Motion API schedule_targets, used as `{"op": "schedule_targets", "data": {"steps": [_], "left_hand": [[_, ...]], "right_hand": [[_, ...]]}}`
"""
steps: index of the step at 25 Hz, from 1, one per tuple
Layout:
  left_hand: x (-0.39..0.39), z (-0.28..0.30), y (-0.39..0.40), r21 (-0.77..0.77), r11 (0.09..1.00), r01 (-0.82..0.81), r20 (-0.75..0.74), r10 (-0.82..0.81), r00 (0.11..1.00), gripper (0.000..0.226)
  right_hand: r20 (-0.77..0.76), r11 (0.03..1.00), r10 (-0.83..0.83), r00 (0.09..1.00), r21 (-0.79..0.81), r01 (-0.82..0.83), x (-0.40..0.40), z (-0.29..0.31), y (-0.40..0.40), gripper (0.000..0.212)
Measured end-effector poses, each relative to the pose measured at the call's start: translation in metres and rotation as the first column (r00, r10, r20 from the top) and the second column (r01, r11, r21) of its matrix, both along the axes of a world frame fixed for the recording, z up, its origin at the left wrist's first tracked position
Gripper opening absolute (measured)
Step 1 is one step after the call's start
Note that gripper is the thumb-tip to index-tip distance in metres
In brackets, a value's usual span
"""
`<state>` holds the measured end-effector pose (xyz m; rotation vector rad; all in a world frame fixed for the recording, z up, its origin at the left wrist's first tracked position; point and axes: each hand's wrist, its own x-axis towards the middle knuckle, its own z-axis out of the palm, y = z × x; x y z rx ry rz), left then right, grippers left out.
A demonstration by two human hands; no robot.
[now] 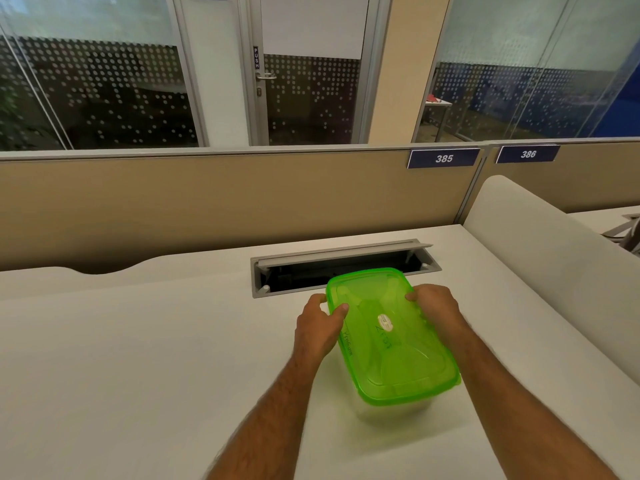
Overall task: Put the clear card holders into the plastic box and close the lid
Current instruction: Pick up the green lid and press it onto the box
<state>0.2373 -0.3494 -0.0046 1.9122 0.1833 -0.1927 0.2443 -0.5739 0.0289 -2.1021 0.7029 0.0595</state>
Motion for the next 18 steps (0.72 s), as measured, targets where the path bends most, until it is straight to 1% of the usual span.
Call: {"op": "schedule_targets", "data": {"steps": [1,2,3,4,7,9,11,13,15,18], "left_hand": [[0.001,0.001,0.001,-0.006,1.000,0.004,-0.005,-0.004,1.000,0.050],[0.000,0.001,0.001,-0.012,1.000,0.009,-0.013,-0.009,1.000,0.048],[0.000,0.002,0.003,-0.023,1.000,0.015,-0.023,-0.015,1.000,0.046],[0.001,0.003,0.004,-0.043,0.999,0.022,-0.036,-0.023,0.999,0.043],[0.008,0.008,0.011,-0.118,0.992,0.038,-0.087,-0.048,0.995,0.043],[0.016,0.015,0.016,-0.170,0.985,0.035,-0.160,-0.063,0.985,0.044],[0.024,0.019,0.019,-0.245,0.968,0.054,-0.237,-0.114,0.965,0.042],[0.029,0.019,0.020,-0.312,0.946,0.084,-0.281,-0.177,0.943,0.041],[0.032,0.018,0.021,-0.341,0.935,0.098,-0.305,-0.209,0.929,0.040],[0.035,0.017,0.021,-0.357,0.928,0.103,-0.325,-0.227,0.918,0.039]], "right_hand": [[-0.003,0.993,0.021,1.000,-0.113,-0.021,0.005,0.000,0.005,0.037],[0.021,0.987,0.030,0.999,-0.159,-0.026,0.009,-0.002,0.007,0.045],[0.036,0.987,0.032,0.999,-0.158,-0.026,0.015,-0.005,0.009,0.053],[0.044,0.992,0.008,0.999,-0.123,-0.003,0.020,-0.005,0.009,0.058],[0.072,0.993,-0.092,0.993,0.078,0.087,0.040,-0.005,0.005,0.060],[0.064,0.982,-0.103,0.993,0.167,0.091,0.048,-0.003,0.005,0.061],[0.038,0.966,-0.108,0.993,0.240,0.096,0.052,-0.005,0.003,0.064],[0.030,0.959,-0.113,0.993,0.266,0.101,0.056,-0.010,0.000,0.063],[0.035,0.958,-0.136,0.990,0.258,0.123,0.061,-0.013,-0.001,0.061],[0.016,0.969,-0.168,0.986,0.188,0.163,0.067,-0.016,-0.001,0.059]]}}
